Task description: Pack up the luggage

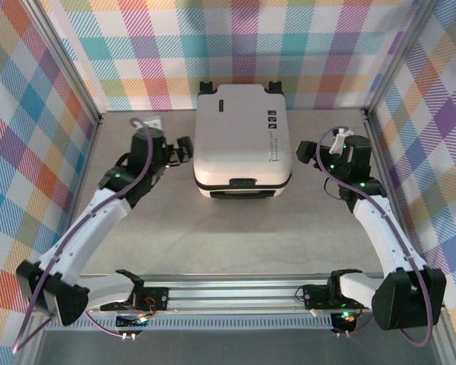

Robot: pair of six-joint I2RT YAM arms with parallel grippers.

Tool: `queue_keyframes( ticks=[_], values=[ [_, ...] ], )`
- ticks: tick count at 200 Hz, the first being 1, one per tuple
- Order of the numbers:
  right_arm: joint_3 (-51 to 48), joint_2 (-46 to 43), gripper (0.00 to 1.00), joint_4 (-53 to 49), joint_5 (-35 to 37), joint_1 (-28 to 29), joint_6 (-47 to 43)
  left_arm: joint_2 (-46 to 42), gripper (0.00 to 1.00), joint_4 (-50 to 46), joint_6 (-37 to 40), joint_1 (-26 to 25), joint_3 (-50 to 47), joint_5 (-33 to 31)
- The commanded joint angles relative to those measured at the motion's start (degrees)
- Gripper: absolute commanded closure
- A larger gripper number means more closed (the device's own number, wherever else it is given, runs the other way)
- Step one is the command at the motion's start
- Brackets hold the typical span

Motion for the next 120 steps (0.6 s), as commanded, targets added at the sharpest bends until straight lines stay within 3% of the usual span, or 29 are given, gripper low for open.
queue_keyframes(
  ticks=[1,23,57,82,98,120],
  values=[
    [-1.74,-2.42,0.01,-6.79,7.60,-3.17,-1.13,-3.10,0.00,-2.27,1.92,2.90,-3.85,-8.18],
    [-5.29,-3.94,0.01,-4.16,5.47,-7.25,-0.48,-6.69,0.00,5.42,6.13,6.30,-11.07,-14.19],
    [-9.25,-1.29,0.01,0.89,17.48,-9.14,1.63,-7.70,0.00,14.34,7.38,14.45,-19.75,-6.58],
    [-13.92,0.93,0.01,10.65,16.60,-9.89,-3.05,-5.30,0.00,23.97,7.35,17.22,-27.09,-7.64],
    [-18.24,0.58,0.01,18.46,14.06,-9.93,-6.62,-4.29,0.00,32.88,7.62,18.96,-33.13,-4.05],
    [-20.76,1.06,0.01,22.50,17.22,-9.91,-7.44,-2.41,0.00,42.82,8.77,20.46,-39.44,-2.17]
  ],
)
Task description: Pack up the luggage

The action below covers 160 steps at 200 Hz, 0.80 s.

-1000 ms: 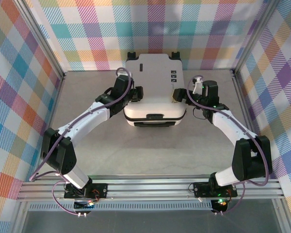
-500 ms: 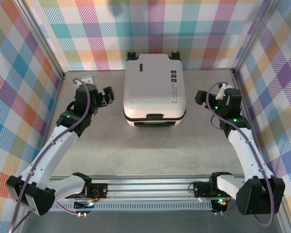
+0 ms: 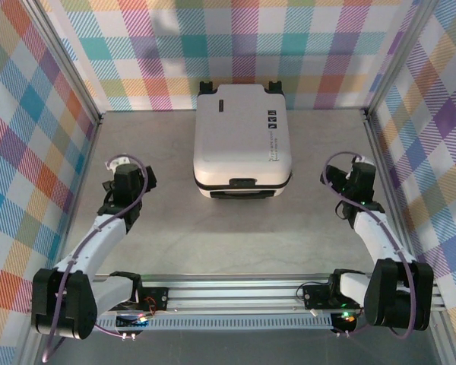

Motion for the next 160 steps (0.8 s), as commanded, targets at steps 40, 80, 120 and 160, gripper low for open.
queue_keyframes(
  ticks=[40,80,120,160],
  values=[
    [-3.33,5.59,0.01,17.25,-0.55,-0.36,-5.88,9.75,0.00,35.76,4.87,3.32,-12.97,5.55],
    [-6.97,7.66,0.01,25.97,-5.41,-0.44,-7.36,20.56,0.00,53.65,5.29,3.41,-17.61,4.88],
    [-14.51,14.43,0.01,44.48,-4.04,0.17,-6.12,28.03,0.00,58.81,9.66,3.19,-15.85,13.55],
    [-13.18,21.19,0.01,48.65,-4.04,5.52,-12.92,26.69,0.00,48.48,9.84,1.27,-11.75,8.98]
  ],
)
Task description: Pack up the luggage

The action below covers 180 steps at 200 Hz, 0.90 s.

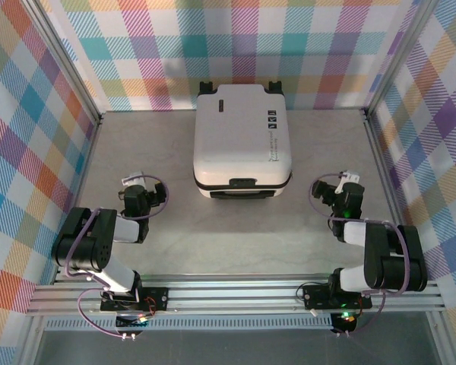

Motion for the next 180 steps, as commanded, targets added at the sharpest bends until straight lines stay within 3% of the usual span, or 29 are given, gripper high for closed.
queue_keyframes(
  ticks=[1,6,14,23,32,40,180],
  values=[
    [3.14,6.20,0.01,9.43,-0.97,3.44,-5.78,0.45,0.00,0.06,1.98,-1.25,3.27,-1.51],
    [4.58,8.58,0.01,10.93,-1.33,4.58,-7.43,0.41,0.00,0.41,2.02,-1.28,3.16,-1.61],
    [6.88,6.39,0.01,2.43,-1.70,4.85,-7.62,0.20,0.00,-0.15,2.02,-1.28,3.23,-1.60],
    [5.41,7.77,0.01,8.02,-1.29,4.67,-7.45,0.33,0.00,0.05,2.06,-1.31,3.23,-1.54],
    [6.71,6.75,0.01,3.09,-0.97,4.75,-7.21,0.29,0.00,0.13,2.11,-1.41,3.24,-1.67],
    [6.05,7.53,0.01,6.36,-0.85,4.72,-7.32,0.31,0.00,0.00,2.11,-1.37,3.23,-1.64],
    [6.63,7.05,0.01,4.04,-1.54,4.72,-7.47,0.44,0.00,-0.42,2.51,-1.82,3.62,-2.15]
  ],
)
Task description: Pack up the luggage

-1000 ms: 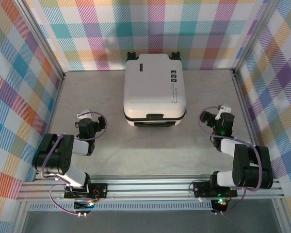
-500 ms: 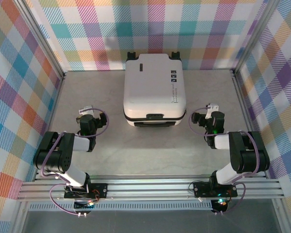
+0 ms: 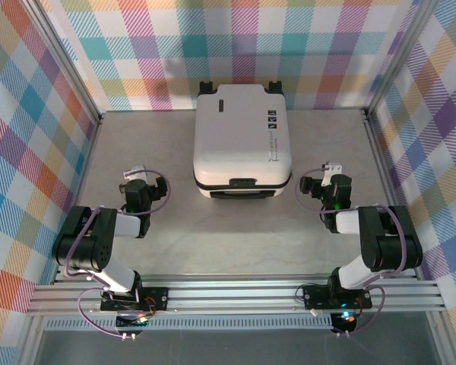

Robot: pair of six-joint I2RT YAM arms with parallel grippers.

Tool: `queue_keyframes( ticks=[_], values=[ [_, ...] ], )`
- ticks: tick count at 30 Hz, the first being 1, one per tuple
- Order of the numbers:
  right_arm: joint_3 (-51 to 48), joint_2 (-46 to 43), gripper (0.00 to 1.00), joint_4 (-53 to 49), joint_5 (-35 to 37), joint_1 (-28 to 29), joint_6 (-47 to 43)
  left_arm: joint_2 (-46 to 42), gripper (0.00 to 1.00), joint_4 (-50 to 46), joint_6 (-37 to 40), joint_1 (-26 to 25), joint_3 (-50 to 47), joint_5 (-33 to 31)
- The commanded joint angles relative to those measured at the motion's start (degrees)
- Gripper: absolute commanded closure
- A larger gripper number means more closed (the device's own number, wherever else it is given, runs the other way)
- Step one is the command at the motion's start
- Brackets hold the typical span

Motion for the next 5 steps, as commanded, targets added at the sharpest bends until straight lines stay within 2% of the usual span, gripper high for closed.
queue_keyframes(
  ticks=[1,5],
  values=[
    [1.01,-0.47,0.01,0.74,-0.84,-0.18,-0.74,0.38,0.00,-0.05,1.19,-0.50,0.85,-0.73],
    [0.92,-0.59,0.01,0.91,-0.84,-0.22,-0.72,0.38,0.00,-0.05,1.18,-0.50,0.85,-0.74]
  ],
)
